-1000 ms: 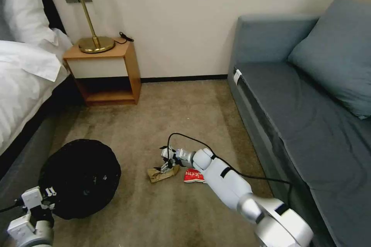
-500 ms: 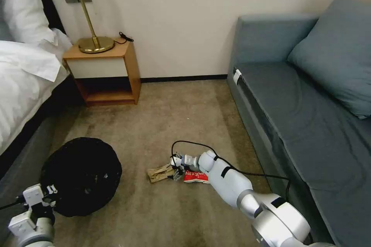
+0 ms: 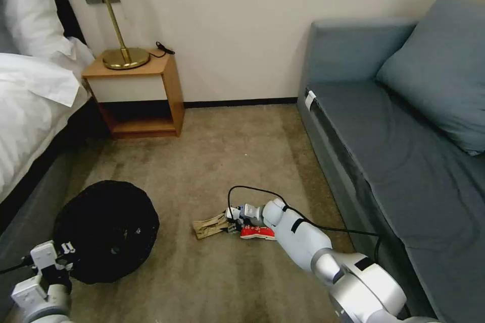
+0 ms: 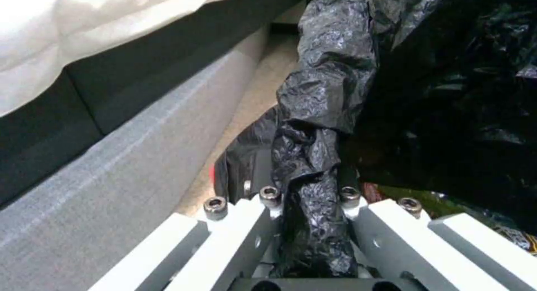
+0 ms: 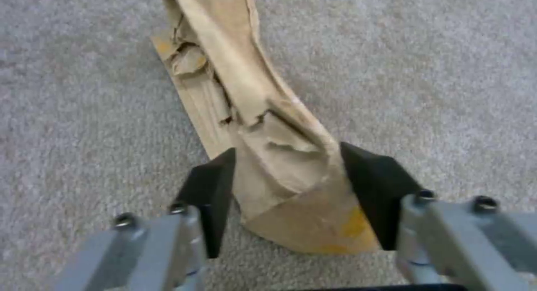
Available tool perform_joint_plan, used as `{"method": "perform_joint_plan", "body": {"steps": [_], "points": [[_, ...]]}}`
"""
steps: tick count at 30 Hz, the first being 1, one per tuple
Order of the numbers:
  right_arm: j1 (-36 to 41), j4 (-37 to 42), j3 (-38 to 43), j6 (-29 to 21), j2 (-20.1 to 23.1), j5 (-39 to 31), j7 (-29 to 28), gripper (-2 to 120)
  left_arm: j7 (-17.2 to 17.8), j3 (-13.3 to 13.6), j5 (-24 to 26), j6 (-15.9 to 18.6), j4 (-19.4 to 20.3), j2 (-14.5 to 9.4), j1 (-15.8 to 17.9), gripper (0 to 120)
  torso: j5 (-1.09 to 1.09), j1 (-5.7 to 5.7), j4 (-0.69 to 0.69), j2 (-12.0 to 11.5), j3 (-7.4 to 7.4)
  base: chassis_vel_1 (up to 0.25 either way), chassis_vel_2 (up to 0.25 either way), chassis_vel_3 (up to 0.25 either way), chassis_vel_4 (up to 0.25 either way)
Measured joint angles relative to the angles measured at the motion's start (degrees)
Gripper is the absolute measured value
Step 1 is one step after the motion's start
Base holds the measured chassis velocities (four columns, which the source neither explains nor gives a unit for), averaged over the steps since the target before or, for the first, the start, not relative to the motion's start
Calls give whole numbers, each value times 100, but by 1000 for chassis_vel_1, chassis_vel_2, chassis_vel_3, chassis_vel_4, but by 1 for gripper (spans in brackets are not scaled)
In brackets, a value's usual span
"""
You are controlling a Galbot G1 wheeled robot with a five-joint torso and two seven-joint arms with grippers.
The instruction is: Pick up the trash bin, then pick up the garbage on the floor and place it into the trash bin.
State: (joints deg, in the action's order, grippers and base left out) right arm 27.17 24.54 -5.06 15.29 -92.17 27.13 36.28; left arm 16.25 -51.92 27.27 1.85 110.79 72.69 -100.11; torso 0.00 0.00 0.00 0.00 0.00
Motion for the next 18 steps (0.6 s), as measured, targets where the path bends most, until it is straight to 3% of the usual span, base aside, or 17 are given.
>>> {"method": "perform_joint_plan", "body": {"steps": [1,5,7,8,11,13,18], "points": [[0,0,0,0,0,0,0,51,0,0,0,0,0,0,0,3,0,0,0,0,0,0,0,0,0],[29,-40,16,40,1,31,4,30,13,20,0,40,26,21,31,3,0,0,0,0,0,0,0,0,0],[30,-40,20,43,2,30,4,30,13,22,0,42,27,23,32,3,0,0,0,0,0,0,0,0,0],[39,-40,32,55,2,29,4,21,16,31,-1,46,27,29,36,3,0,0,0,0,0,0,0,0,0],[42,-33,36,60,2,22,4,17,17,36,-3,48,27,32,37,3,0,0,0,0,0,0,0,0,0],[51,8,48,68,2,-16,4,7,19,44,-12,49,28,42,40,3,0,0,0,0,0,0,0,0,0],[88,84,96,83,3,-60,-5,0,19,66,-47,49,27,48,20,3,0,0,0,0,0,0,0,0,0]]}}
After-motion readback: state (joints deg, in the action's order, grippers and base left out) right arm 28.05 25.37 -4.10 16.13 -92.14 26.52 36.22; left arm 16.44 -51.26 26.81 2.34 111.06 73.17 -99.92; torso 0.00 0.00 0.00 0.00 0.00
